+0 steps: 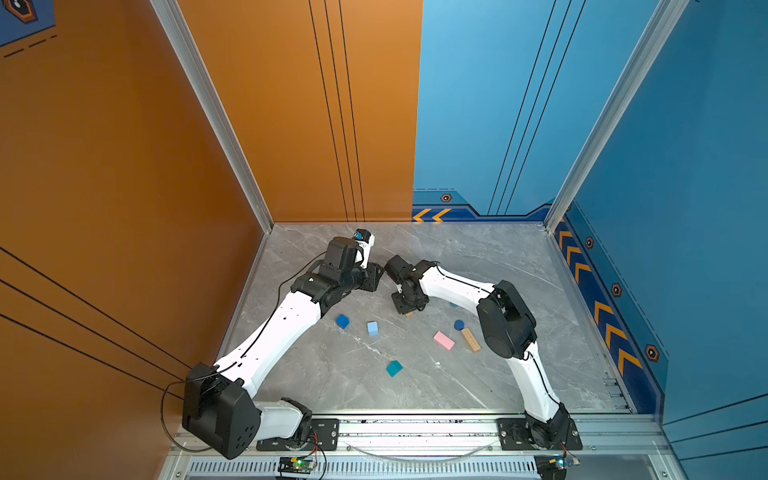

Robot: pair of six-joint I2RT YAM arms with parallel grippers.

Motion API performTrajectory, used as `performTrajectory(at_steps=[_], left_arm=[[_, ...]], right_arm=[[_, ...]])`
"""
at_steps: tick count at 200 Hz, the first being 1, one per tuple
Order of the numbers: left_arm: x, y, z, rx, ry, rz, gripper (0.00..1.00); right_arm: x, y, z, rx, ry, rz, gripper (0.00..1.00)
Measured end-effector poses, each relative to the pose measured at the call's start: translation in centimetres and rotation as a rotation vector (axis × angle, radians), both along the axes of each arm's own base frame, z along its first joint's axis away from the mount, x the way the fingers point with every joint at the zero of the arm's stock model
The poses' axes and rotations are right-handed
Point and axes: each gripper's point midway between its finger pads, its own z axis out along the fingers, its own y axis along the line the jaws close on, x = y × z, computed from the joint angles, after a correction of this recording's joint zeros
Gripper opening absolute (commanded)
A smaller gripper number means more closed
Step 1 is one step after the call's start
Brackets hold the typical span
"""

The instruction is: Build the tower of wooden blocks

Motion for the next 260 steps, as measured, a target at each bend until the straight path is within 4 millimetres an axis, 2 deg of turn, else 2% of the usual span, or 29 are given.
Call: performTrajectory(at_steps=[21,56,102,114,123,133,142,154,159,211,260], left_arm=[[0.0,0.0,0.0,0.0,0.0,0.0,0.4],[0.0,0.0,0.0,0.0,0.001,0.0,0.4],[0.7,0.3,-0.8,0.006,0.014,0.015,0.39],[1.2,0.5,-1.4,0.009,0.025,0.024,0.38],[1.6,0.7,-2.1,0.01,0.041,0.03,0.35],[2.1,0.7,-3.1,0.01,0.067,0.036,0.28],[2.8,0.5,-4.1,0.012,0.096,0.038,0.15],[3.8,0.0,-5.5,0.008,0.139,0.037,0.03],[4.2,-0.4,-6.1,0.008,0.157,0.03,0.0],[7.3,-3.1,-12.2,0.013,0.335,-0.024,0.0],[7.4,-4.2,-17.3,0.035,0.472,-0.049,0.0]], right_arm=[[-0.4,-0.3,-0.2,-0.008,0.014,0.015,0.54],[-0.5,0.0,0.2,0.006,0.018,0.026,0.6],[-0.9,-0.9,3.4,0.047,-0.02,0.009,0.61],[-1.1,-1.7,4.4,0.063,-0.03,-0.011,0.58],[-1.3,-2.2,5.2,0.08,-0.039,-0.027,0.5],[-1.6,-2.7,6.0,0.1,-0.045,-0.042,0.32],[-1.8,-3.0,6.4,0.119,-0.047,-0.061,0.18],[-2.1,-3.3,6.5,0.134,-0.043,-0.077,0.0],[-2.3,-3.4,6.4,0.14,-0.038,-0.087,0.0],[-5.0,-3.9,2.4,0.159,0.067,-0.133,0.0],[-4.9,-2.5,2.1,0.234,0.084,-0.154,0.0]])
